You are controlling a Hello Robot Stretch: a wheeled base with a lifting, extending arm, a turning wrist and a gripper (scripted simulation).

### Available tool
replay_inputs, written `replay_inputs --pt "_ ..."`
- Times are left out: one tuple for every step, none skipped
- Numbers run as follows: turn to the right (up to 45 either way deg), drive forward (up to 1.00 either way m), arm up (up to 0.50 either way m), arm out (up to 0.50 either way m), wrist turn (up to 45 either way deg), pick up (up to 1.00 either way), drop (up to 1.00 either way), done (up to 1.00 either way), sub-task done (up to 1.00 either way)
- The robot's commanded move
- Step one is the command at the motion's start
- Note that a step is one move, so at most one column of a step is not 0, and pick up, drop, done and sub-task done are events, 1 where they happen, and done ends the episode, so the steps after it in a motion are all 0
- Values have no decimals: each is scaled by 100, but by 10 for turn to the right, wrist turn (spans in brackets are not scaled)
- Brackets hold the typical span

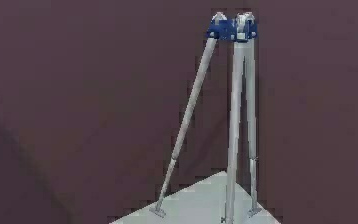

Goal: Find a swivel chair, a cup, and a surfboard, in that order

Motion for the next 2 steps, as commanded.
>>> replay_inputs --pt "-450 0 0 0 0 0 0 0 0" --pt "-450 0 0 0 0 0 0 0 0"
